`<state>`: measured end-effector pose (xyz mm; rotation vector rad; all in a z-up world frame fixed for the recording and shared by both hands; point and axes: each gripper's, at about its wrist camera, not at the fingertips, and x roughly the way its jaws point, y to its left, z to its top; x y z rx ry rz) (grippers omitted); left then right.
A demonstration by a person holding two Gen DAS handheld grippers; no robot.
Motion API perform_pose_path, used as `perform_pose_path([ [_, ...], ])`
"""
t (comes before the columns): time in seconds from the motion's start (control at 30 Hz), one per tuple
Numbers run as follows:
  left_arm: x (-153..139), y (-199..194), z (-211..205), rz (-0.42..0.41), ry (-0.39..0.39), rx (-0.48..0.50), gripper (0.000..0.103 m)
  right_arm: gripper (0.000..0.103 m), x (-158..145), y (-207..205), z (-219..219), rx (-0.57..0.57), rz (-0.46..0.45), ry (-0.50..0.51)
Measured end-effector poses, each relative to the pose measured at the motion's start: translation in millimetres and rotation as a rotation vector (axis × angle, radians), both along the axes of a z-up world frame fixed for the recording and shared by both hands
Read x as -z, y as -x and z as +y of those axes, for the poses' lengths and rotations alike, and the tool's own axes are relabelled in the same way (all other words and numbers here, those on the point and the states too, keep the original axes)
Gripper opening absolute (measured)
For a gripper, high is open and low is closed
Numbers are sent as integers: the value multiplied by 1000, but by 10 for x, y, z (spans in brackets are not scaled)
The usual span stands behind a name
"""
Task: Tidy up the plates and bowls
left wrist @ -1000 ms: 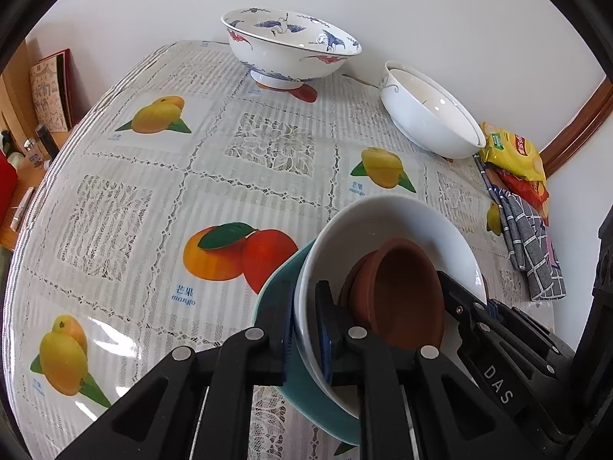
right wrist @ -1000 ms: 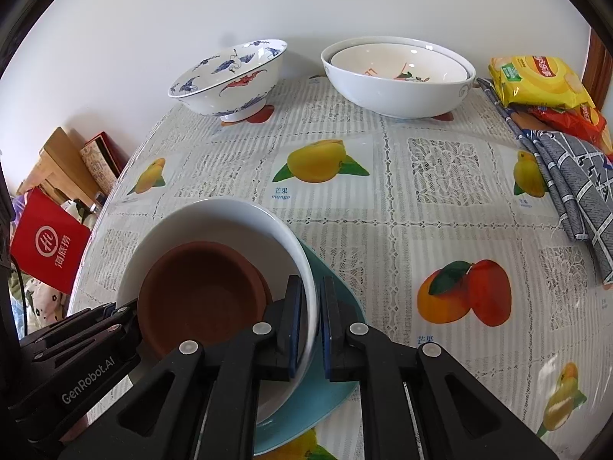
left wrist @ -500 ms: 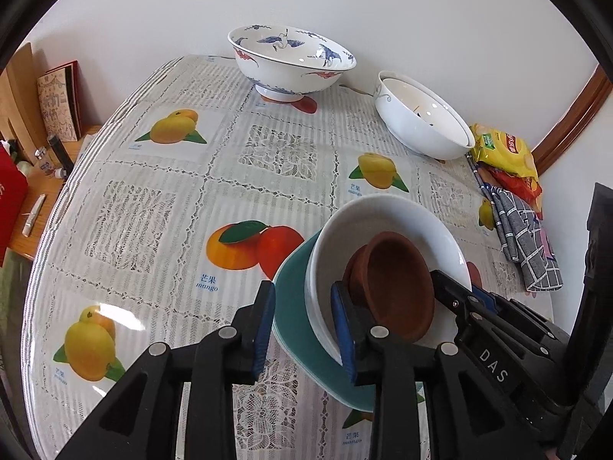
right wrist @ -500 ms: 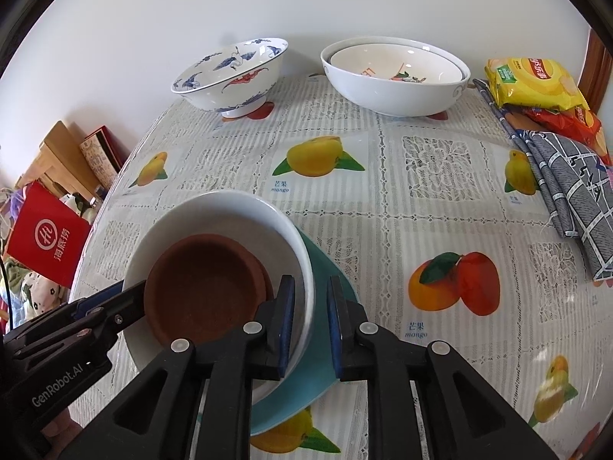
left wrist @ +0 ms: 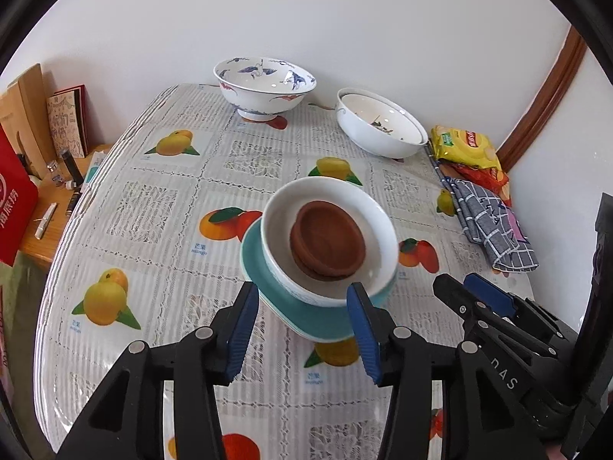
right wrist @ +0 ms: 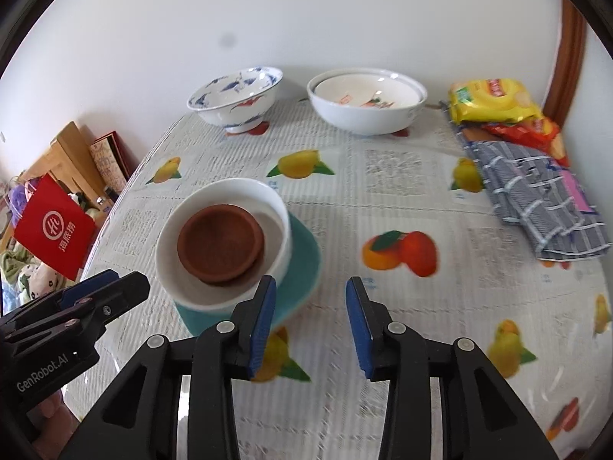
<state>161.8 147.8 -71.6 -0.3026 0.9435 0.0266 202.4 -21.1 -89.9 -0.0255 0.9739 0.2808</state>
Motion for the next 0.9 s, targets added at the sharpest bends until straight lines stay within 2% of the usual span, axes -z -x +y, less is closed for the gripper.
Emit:
perform_pose_path([
  [0.07, -75, 131, -133, -23, -16, 11, 53, 52, -101, 157, -155, 26, -34, 10],
  [0.17, -183, 335, -348, -64, -44, 31, 58, 60, -231, 367, -388, 79, -75, 34],
  [0.3, -286, 587, -595, -113, -67, 38, 68, 60, -338, 638, -729, 144, -106, 37],
  [0.43, -363, 819, -846, -132, -104, 45, 70, 60, -354, 859, -1042, 184, -87, 14],
  [0.6, -522, 1137, -1094, -186, -102, 53, 78, 60, -468, 1212, -1333, 211, -96, 9],
  [0.63, -554, 1191, -1144, -194, -109, 58, 79, 65, -499, 1282, -1381, 215, -104, 8],
  [0.67, -584, 1248, -1195, -201, -118, 60, 79, 77, -530, 1342, -1425, 218, -110, 5],
  [0.73, -644, 1347, -1280, -219, -144, 63, 85, 87, -600, 1467, -1514, 224, -132, -10],
  [0.9, -691, 1482, -1389, -224, -176, 56, 90, 94, -753, 1733, -1631, 242, -194, 24],
])
